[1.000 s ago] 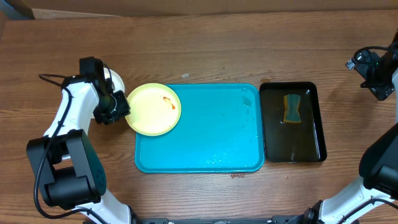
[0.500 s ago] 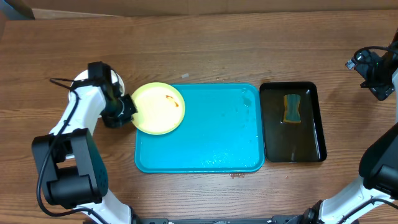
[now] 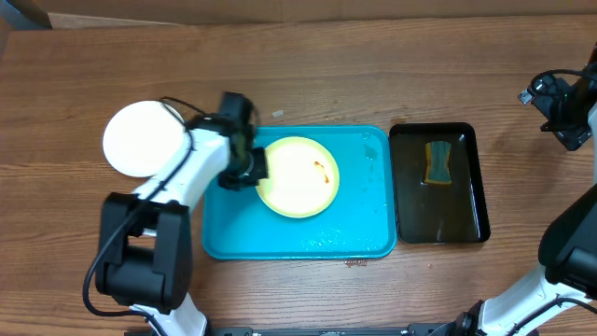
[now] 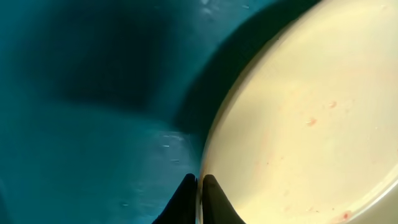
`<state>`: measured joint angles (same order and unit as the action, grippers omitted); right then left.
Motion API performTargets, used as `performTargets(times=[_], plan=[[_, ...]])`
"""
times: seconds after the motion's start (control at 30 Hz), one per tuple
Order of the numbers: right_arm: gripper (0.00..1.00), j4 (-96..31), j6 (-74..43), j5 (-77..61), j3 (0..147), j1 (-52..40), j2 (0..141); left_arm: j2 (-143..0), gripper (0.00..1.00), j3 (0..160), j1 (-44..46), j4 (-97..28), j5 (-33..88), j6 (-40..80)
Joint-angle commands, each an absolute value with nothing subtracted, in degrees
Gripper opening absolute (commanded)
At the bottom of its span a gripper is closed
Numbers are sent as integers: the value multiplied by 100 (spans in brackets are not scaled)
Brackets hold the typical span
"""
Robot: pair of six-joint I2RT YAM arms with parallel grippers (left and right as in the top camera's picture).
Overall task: Clean dirty plates on tray and stack at the side
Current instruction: 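Drag the yellow plate to the teal tray center with left gripper, then reach the right gripper down to the sponge in the black tray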
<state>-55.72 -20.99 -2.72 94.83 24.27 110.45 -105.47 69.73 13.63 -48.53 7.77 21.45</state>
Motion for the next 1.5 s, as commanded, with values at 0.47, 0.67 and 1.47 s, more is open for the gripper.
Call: performTargets(times=[0.47, 0.67, 1.47], plan=[[100, -5557, -2147, -261, 9529, 2418, 10940, -10377, 35, 6897, 1944, -4351, -10, 2727], [100, -5557, -2147, -261, 9529, 2418, 10940, -10377, 33, 6799, 1997, -4294, -19, 2731], [100, -5557, -2147, -261, 9529, 2418, 10940, -10377, 16, 6482, 1994, -3865, 3, 2755]])
